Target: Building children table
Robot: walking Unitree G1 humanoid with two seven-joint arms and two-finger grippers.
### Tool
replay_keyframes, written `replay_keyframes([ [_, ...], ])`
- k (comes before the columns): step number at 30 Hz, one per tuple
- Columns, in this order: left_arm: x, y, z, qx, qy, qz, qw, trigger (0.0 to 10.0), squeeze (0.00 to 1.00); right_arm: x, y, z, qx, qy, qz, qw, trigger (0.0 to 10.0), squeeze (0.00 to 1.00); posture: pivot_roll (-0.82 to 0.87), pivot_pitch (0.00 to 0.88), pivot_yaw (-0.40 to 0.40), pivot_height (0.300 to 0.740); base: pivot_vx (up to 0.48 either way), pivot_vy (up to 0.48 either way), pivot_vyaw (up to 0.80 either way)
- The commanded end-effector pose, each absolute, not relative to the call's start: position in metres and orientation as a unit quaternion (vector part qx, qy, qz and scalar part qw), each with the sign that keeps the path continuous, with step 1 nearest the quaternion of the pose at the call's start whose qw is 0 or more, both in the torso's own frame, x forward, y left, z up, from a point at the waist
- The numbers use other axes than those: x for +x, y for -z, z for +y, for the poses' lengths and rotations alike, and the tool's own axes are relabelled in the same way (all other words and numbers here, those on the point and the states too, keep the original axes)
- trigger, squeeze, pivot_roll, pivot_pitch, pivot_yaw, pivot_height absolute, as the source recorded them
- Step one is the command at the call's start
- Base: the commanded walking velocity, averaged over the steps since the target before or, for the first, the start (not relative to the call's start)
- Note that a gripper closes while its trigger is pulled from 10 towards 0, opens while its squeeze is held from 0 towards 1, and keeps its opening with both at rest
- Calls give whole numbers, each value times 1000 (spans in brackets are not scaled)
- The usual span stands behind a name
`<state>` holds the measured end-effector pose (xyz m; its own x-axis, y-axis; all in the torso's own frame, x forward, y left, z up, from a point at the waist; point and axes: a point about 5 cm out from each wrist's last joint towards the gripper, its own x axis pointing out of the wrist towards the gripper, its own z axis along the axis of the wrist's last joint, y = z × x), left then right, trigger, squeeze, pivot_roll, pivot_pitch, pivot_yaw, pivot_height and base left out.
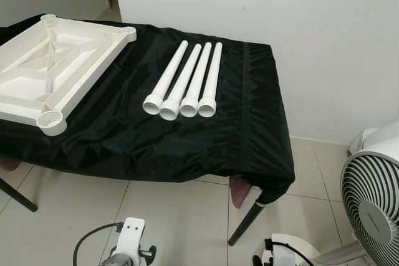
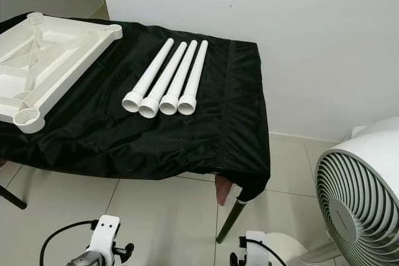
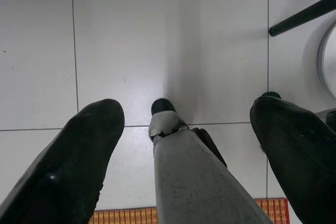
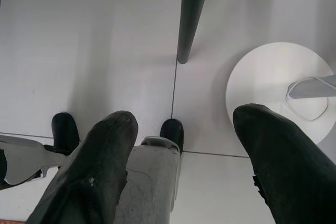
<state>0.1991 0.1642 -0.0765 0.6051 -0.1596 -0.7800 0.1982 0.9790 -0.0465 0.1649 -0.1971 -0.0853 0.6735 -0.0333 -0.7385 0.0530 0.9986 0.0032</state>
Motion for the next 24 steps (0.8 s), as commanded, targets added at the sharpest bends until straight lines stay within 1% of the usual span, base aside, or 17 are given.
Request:
replay_keyframes([
  [1,196,78,166,27,101,444,890,10000,0,160,88,-196,12,25,418,908,10000,0,-42,0,4,740,0,0,0],
  [15,198,77,170,36,101,447,888,10000,0,160,88,-197,5,18,419,908,10000,0,-33,0,2,740,0,0,0],
  [24,196,78,174,36,93,450,887,10000,0,159,88,-196,5,17,419,908,10000,0,-24,0,-1,740,0,330,0],
])
